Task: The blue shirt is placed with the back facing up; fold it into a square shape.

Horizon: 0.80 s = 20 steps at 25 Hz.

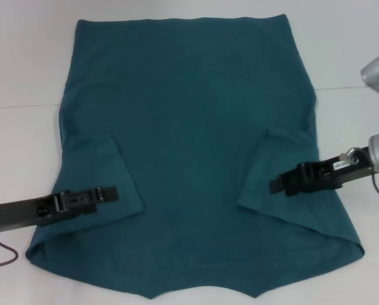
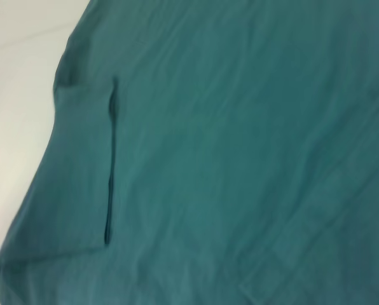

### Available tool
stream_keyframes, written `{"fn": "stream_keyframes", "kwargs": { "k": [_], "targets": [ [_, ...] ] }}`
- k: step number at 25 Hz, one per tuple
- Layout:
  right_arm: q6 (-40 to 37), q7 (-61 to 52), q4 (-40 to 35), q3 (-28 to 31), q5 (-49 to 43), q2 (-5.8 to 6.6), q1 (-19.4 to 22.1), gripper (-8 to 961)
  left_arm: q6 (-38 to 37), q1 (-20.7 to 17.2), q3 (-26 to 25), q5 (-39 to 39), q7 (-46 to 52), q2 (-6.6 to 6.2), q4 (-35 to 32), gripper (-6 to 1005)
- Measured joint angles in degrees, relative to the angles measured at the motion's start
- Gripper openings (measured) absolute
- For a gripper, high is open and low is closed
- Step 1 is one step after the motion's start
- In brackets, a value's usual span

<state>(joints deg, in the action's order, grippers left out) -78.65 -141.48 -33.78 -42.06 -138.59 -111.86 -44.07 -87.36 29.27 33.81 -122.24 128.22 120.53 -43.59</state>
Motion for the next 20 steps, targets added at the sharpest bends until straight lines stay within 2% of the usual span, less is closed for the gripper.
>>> {"fn": "stream_keyframes", "kwargs": {
  "k": [6,10,20],
  "targets": [
    [-0.9,-0.7,-0.1,3.1,0.1,1.22,0.3,488,-0.4,-1.7,-4.5,-0.7,7.4,-0.98,-0.5,918],
    [-1.1,-0.7,-0.1,3.5,0.1,1.60,0.4,488,-0.3,-3.3,-6.3,-4.6,13.6,-1.62,-1.3,918],
    [-0.9,-0.7,-0.3,3.5,0.2,1.83,0.2,487,1.8,-4.5,-10.8,-9.3,16.2,-1.62,-1.6,918]
  ]
}}
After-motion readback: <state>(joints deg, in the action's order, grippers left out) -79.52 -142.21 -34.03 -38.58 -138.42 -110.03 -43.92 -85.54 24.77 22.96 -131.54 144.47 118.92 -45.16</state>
